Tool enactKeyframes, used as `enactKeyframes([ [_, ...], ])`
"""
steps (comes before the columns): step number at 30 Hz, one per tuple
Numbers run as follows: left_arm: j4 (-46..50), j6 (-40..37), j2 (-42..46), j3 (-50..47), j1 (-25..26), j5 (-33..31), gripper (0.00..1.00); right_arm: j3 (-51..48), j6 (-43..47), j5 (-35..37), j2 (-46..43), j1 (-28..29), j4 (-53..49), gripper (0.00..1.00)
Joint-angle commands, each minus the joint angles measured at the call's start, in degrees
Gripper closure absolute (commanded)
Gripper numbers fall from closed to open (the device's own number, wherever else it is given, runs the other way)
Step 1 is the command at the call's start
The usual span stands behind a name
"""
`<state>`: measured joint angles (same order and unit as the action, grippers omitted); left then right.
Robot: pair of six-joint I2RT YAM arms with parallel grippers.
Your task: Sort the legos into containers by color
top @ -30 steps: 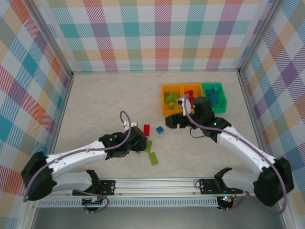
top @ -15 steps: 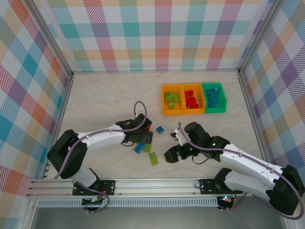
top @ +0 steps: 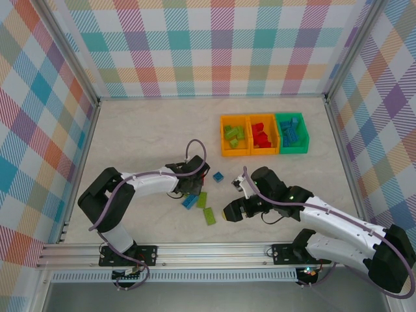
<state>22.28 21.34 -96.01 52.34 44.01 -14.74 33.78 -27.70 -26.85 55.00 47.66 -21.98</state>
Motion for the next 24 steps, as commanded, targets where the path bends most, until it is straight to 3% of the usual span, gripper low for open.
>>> enactKeyframes([
  [1,0.06,0.83,0.29,-0.02,-1.03,-2.38,0.55,0.19,-0.21,1.28,-0.40,0.33,0.79,0.24],
  [7,0.72,1.41,3.38,-1.02,-1.36,-4.52,0.75,0.85,-0.25,5.04,-1.50,0.33,-0.23,0.23],
  [12,3.99,0.38,13.05,0.96,-1.26,-7.92,0.76,0.16,-0.59,11.04,-6.79,0.33,-0.18,0.18],
  [16,-2.52,-0.03,19.54,3.43,-0.29,-1.14,0.76,-1.18,-2.03,20.50,-12.80,0.32,0.92,0.17],
  [20,-11.49,-2.28,14.58,10.60,3.85,-0.16,0.76,-2.64,-3.06,29.80,-19.17,0.33,1.99,0.15],
  [24,-14.34,-3.93,2.34,21.78,4.53,-1.82,0.80,-3.45,-3.34,31.18,-23.79,0.33,1.69,0.14],
])
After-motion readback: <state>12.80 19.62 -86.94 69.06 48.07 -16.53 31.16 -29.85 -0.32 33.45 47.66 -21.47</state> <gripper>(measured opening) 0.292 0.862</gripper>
